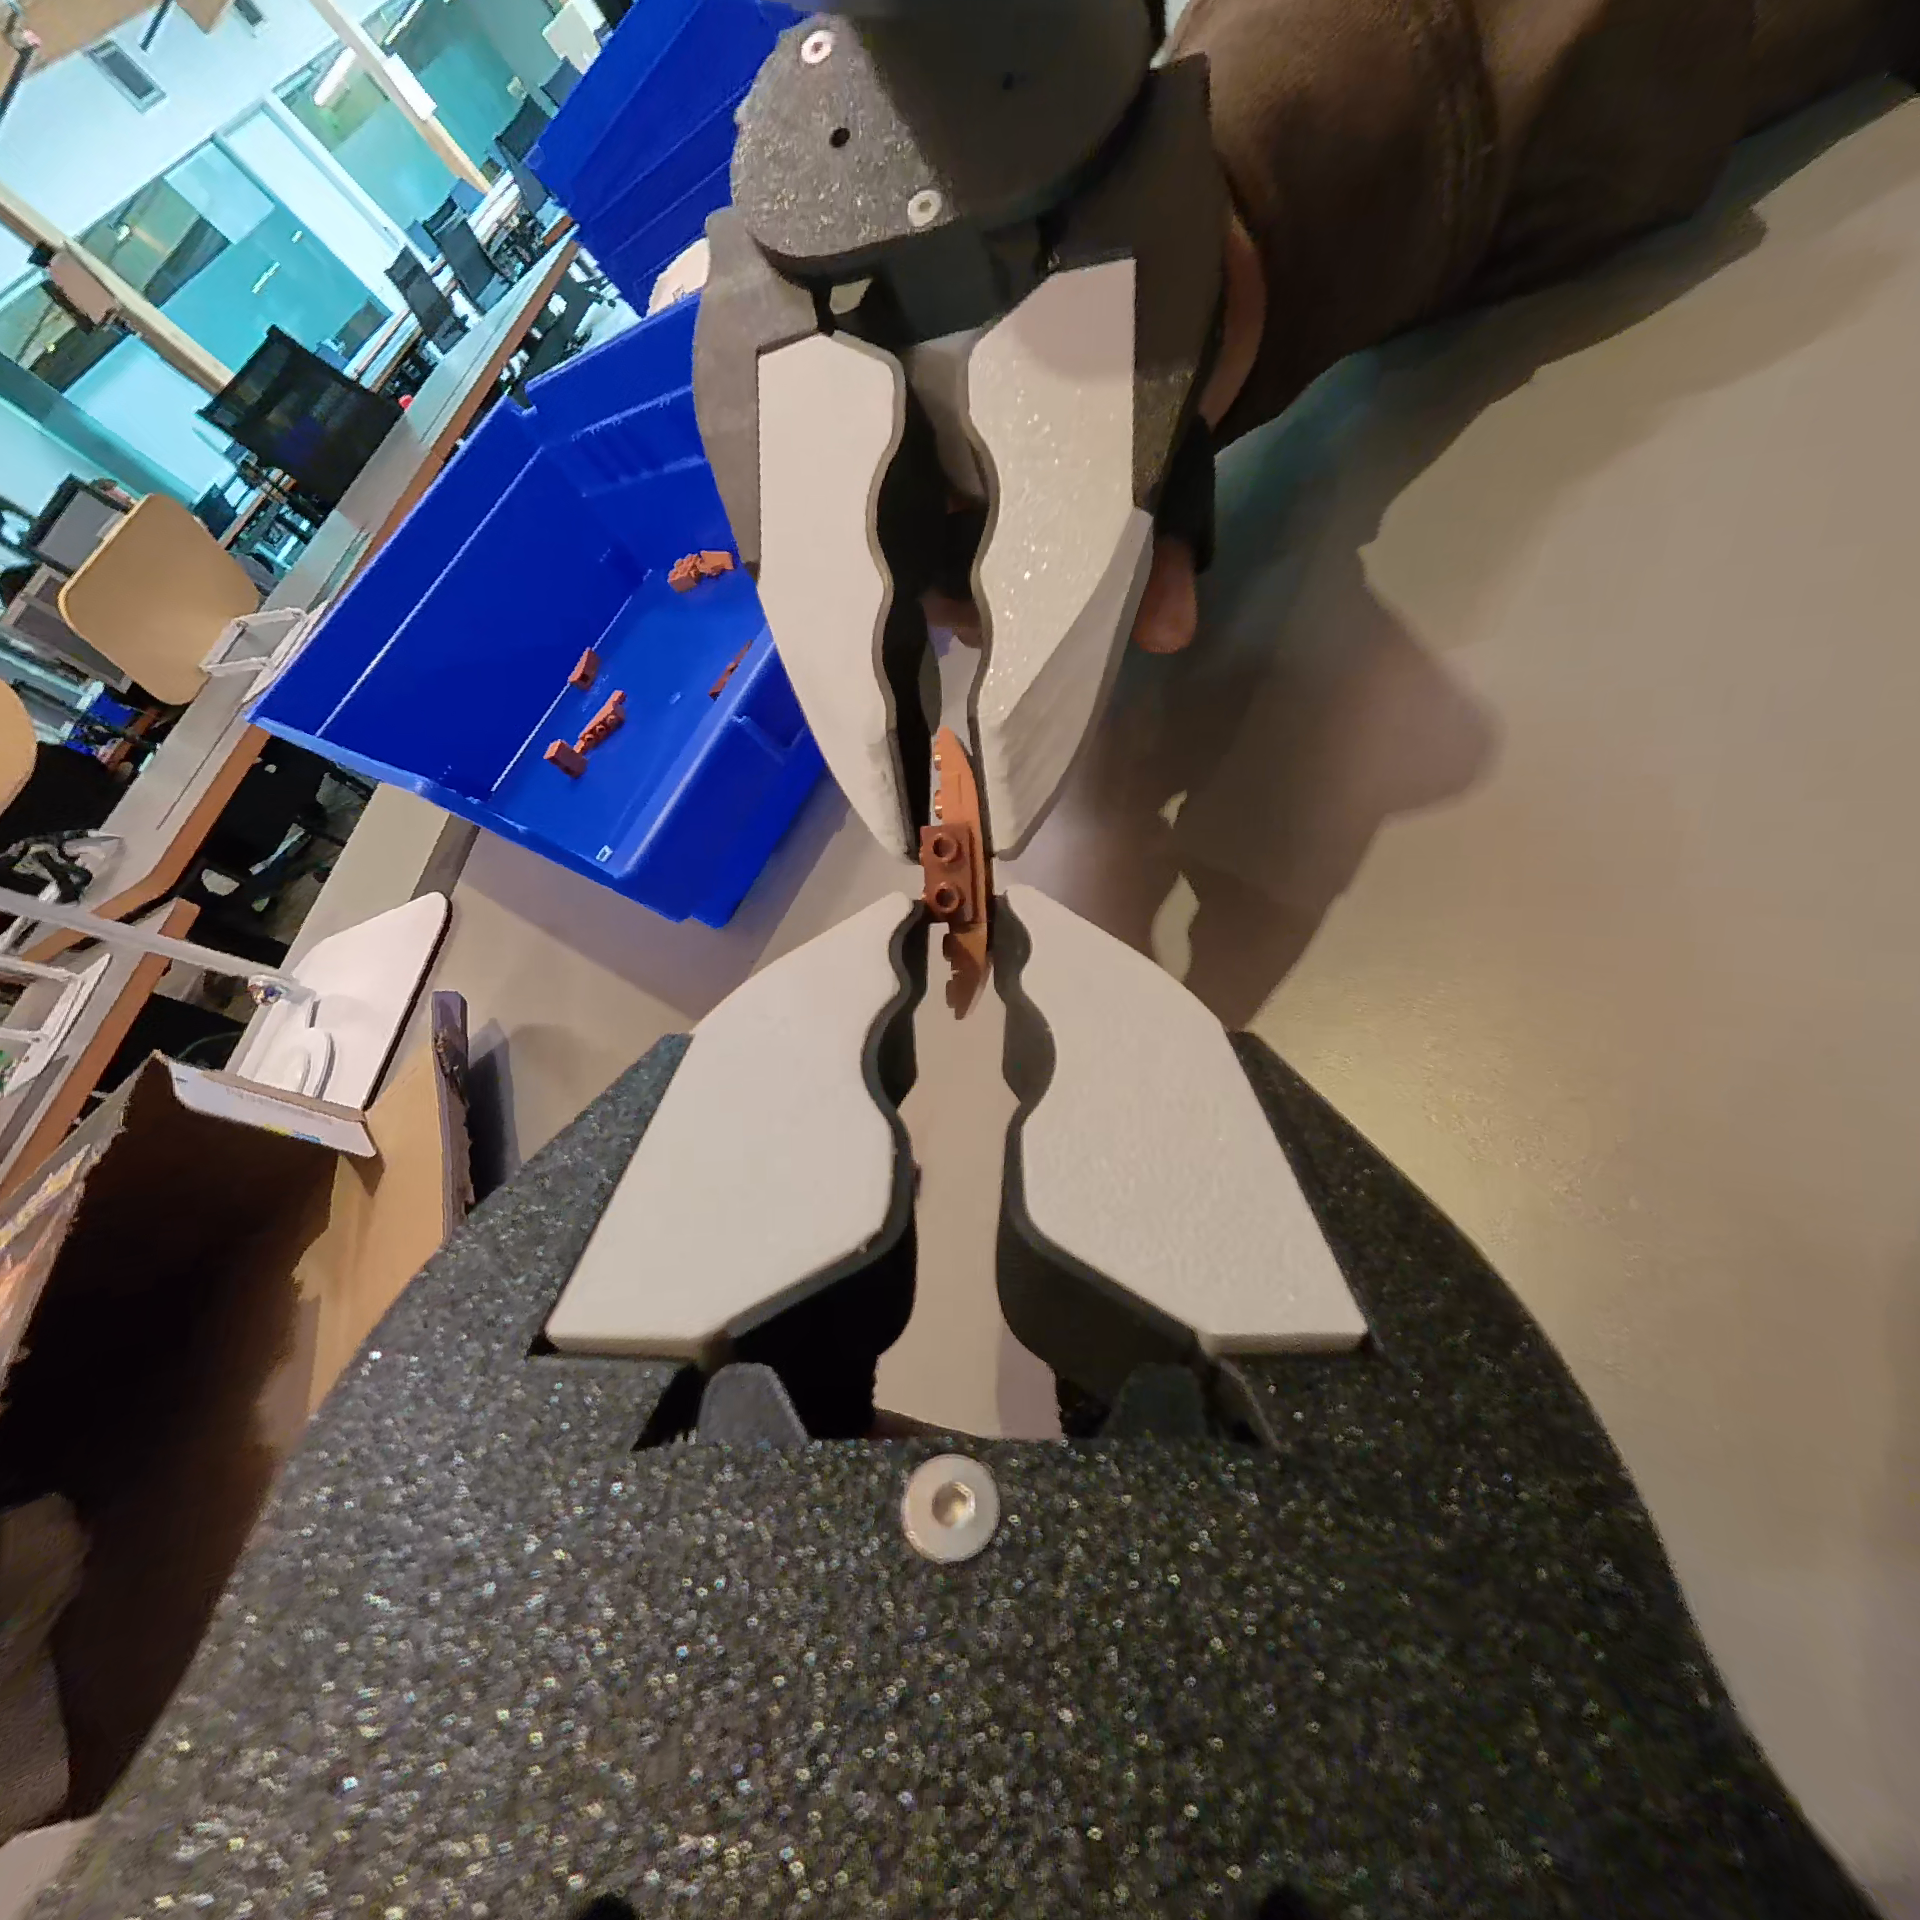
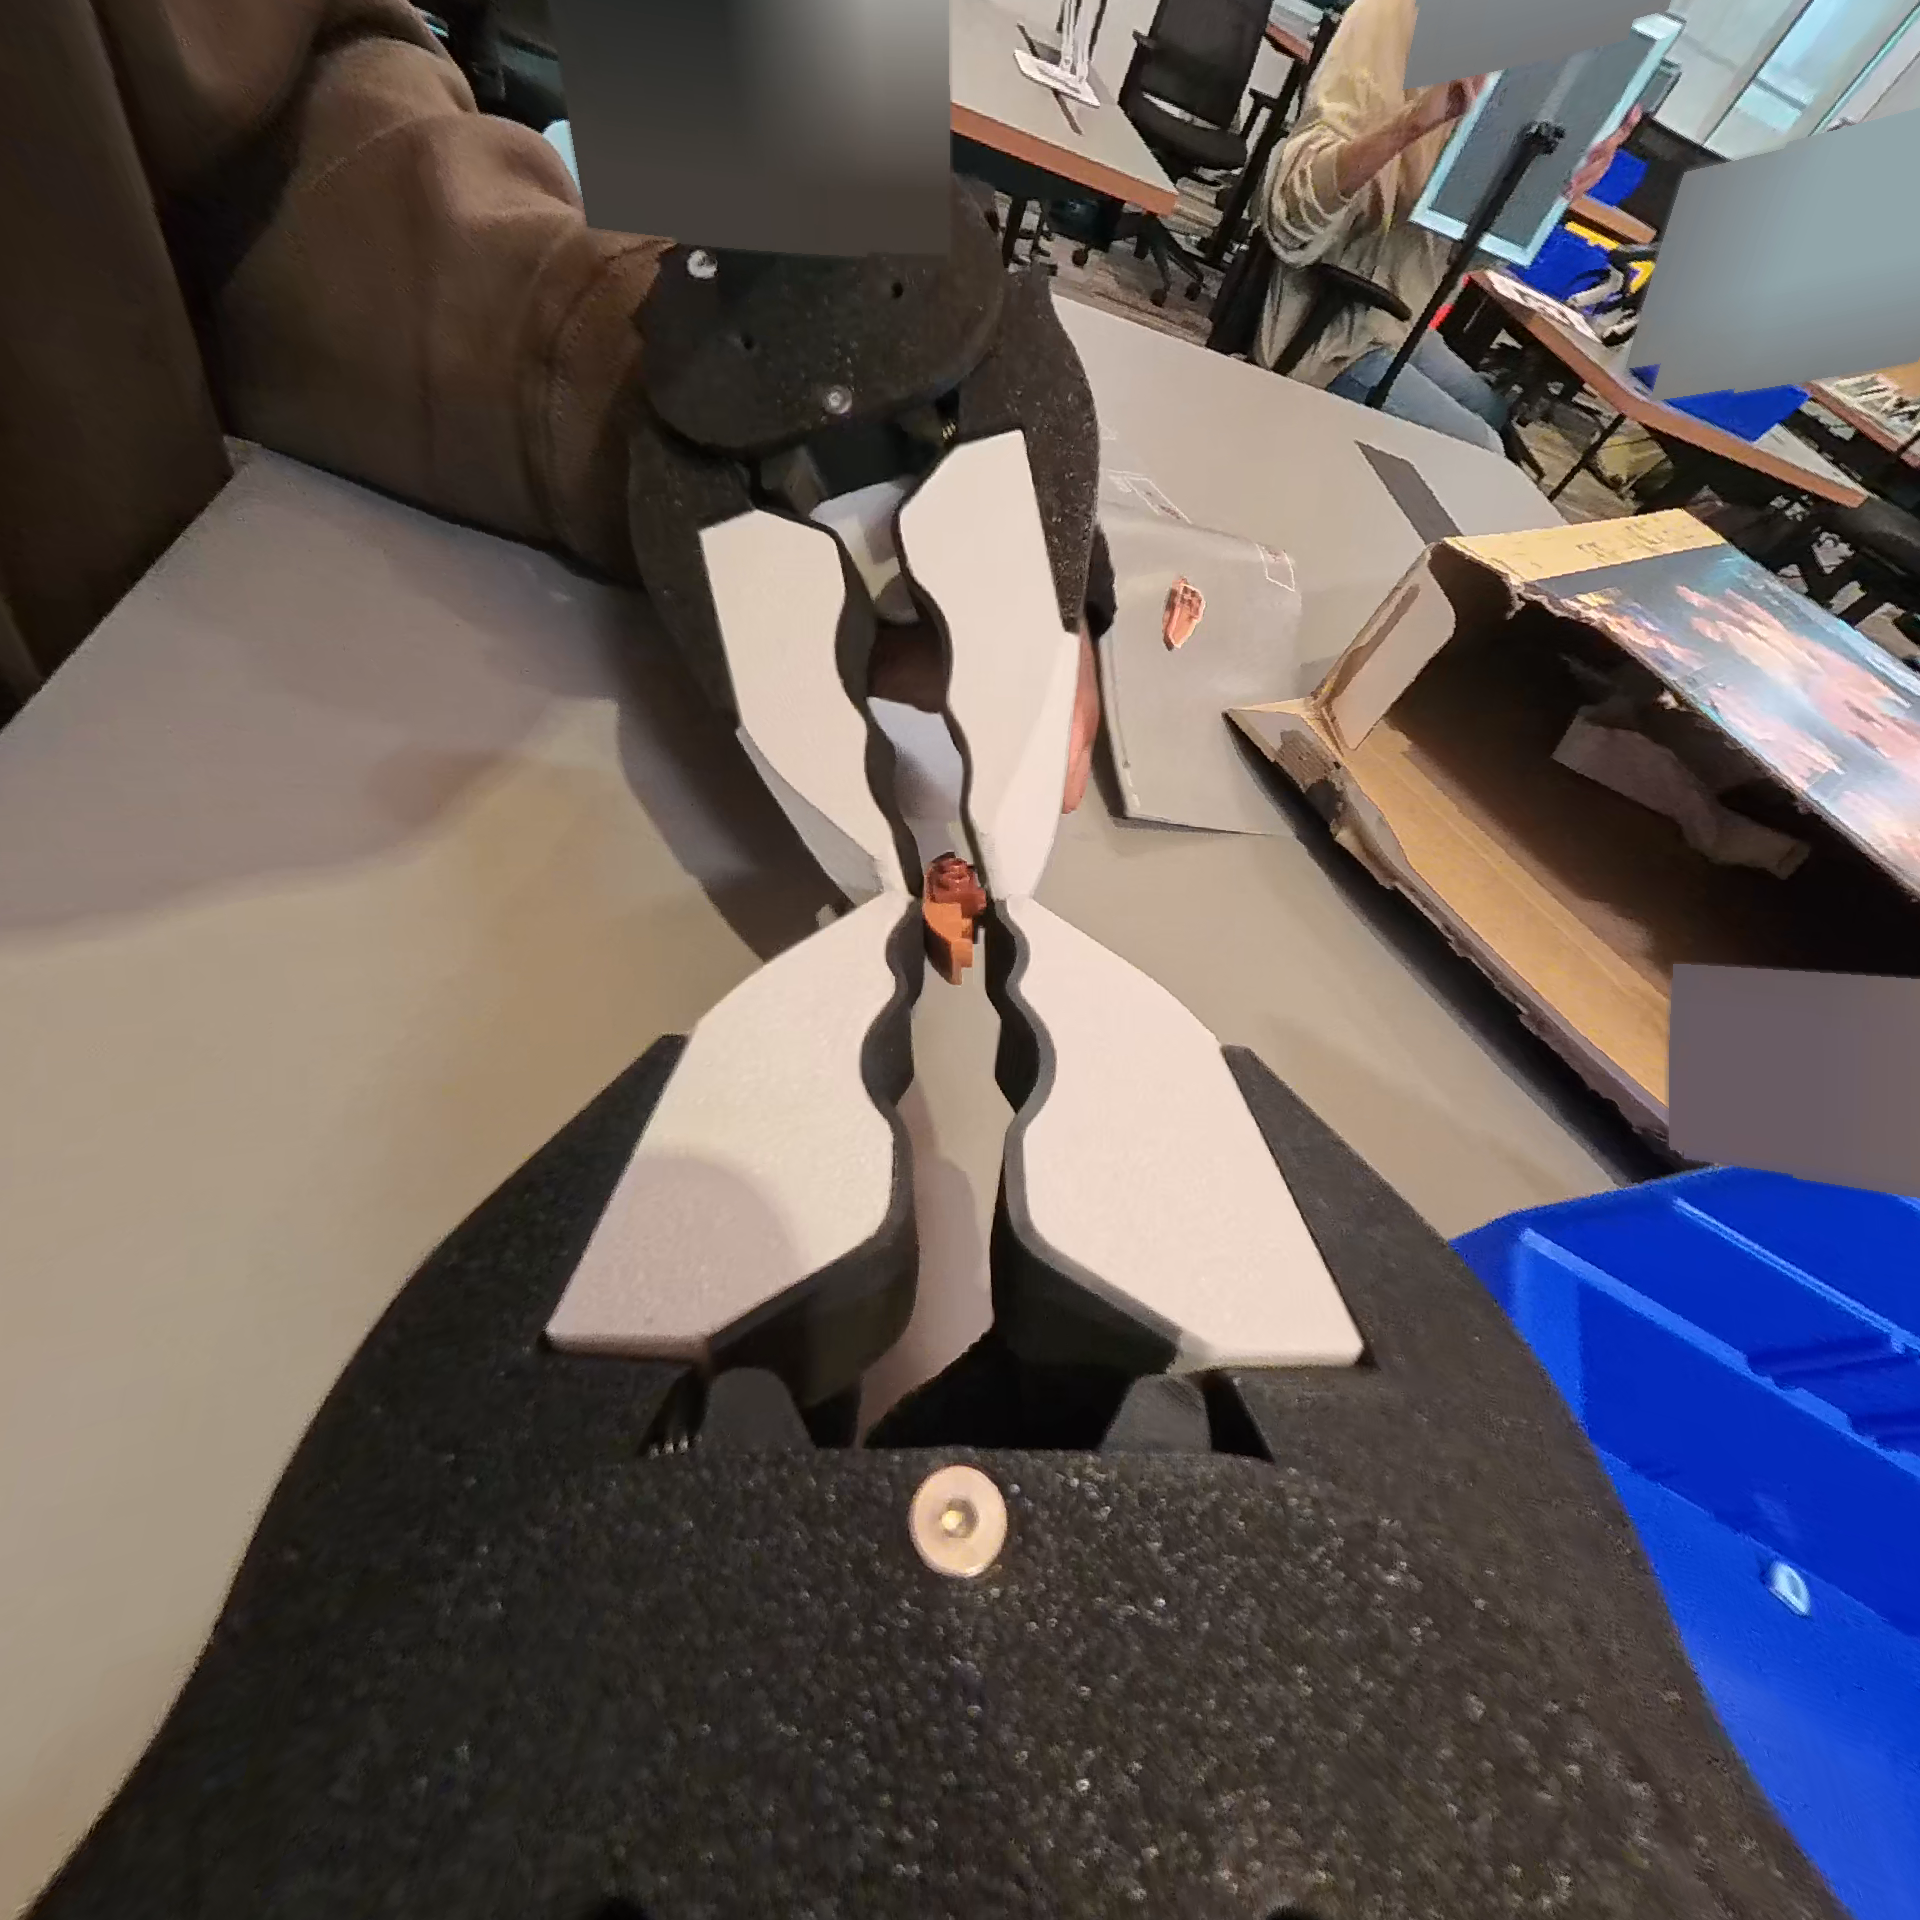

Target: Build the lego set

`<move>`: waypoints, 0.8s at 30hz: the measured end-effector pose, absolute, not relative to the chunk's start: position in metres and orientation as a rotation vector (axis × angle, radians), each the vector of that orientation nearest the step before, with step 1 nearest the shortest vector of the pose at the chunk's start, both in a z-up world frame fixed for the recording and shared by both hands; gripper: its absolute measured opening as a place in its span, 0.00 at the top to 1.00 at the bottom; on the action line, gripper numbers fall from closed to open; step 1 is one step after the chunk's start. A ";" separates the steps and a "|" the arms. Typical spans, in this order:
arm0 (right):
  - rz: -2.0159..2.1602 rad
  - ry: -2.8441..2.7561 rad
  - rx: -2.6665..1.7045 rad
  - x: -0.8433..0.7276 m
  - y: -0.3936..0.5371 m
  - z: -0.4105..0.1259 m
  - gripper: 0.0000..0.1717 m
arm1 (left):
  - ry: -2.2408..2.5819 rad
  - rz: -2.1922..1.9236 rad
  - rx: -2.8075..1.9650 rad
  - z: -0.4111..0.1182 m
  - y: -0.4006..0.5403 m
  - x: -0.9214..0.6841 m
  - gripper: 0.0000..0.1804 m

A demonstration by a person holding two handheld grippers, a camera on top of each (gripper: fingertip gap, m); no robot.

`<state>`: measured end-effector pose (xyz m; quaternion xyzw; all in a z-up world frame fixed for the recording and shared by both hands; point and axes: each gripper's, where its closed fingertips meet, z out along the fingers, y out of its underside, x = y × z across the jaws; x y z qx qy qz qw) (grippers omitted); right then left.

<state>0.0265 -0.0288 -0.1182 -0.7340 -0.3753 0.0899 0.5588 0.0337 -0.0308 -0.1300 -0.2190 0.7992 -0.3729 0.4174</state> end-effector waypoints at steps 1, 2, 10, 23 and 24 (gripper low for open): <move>0.204 -0.876 -1.733 0.029 -0.028 -0.118 0.94 | 1.999 -0.950 -0.581 -0.130 -0.030 0.036 0.93; 0.206 -0.870 -1.729 0.030 -0.027 -0.118 0.94 | 1.999 -0.982 -0.615 -0.131 -0.030 0.037 0.93; 0.170 -0.874 -1.626 0.029 -0.029 -0.107 0.94 | 2.007 -1.330 -0.903 -0.123 -0.023 0.033 0.74; 0.093 -0.958 -1.538 0.020 -0.032 -0.106 0.94 | 1.971 -1.951 -1.226 -0.110 -0.045 0.024 0.83; 0.089 -0.960 -1.534 0.019 -0.032 -0.106 0.93 | 1.966 -1.965 -1.231 -0.109 -0.046 0.023 0.86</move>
